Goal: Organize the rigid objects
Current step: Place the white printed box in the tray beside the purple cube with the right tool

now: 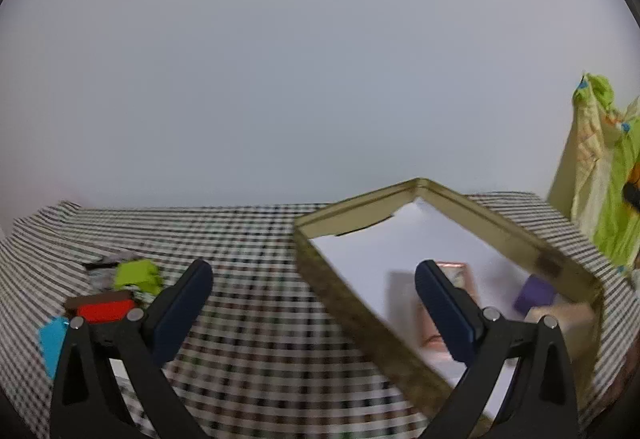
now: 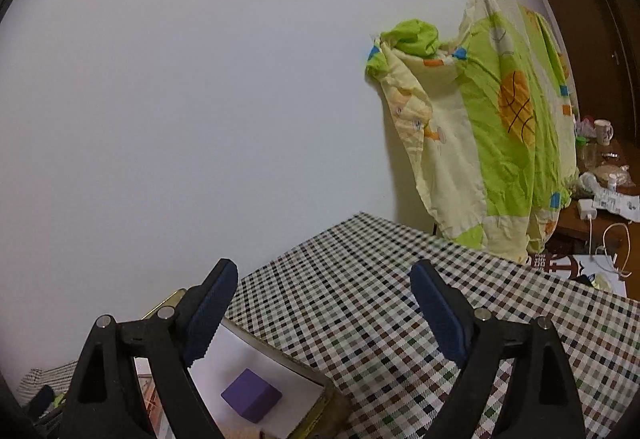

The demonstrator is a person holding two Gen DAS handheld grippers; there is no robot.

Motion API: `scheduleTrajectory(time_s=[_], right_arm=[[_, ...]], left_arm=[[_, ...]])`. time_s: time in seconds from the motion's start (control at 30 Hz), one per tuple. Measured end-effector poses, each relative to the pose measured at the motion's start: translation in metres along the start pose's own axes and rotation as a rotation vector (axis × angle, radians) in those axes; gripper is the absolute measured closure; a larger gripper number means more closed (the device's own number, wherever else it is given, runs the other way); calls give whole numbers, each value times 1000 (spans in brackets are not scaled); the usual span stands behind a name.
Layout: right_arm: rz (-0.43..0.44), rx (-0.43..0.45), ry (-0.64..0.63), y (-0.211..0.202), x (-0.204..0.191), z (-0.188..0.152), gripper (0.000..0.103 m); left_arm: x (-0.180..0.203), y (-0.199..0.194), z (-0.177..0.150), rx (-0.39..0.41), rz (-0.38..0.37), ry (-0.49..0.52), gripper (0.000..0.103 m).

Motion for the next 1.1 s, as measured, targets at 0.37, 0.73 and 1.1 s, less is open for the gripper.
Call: scheduleTrajectory(time_s=[0.37, 0.73, 1.1], right_arm=[[-58, 129, -84, -25, -17, -2, 13], [-51, 82, -191, -31, -49, -21, 13], [-21, 66, -207, -45, -65, -33, 13]], left_arm=[[-29, -14, -4, -11, 12, -46, 1], [-46, -27, -10, -12, -8, -16, 1], [-65, -32, -12, 1, -6, -10, 1]])
Point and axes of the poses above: each gripper's, at about its wrist camera, not at the fingertips, and y roughly the way its jaws point, x to its right, z to its top, the point moved 3 cm from there along y, roughly the way its jaws point, and after that the axes turned 13 degrees about z, right-handed, at the moved point
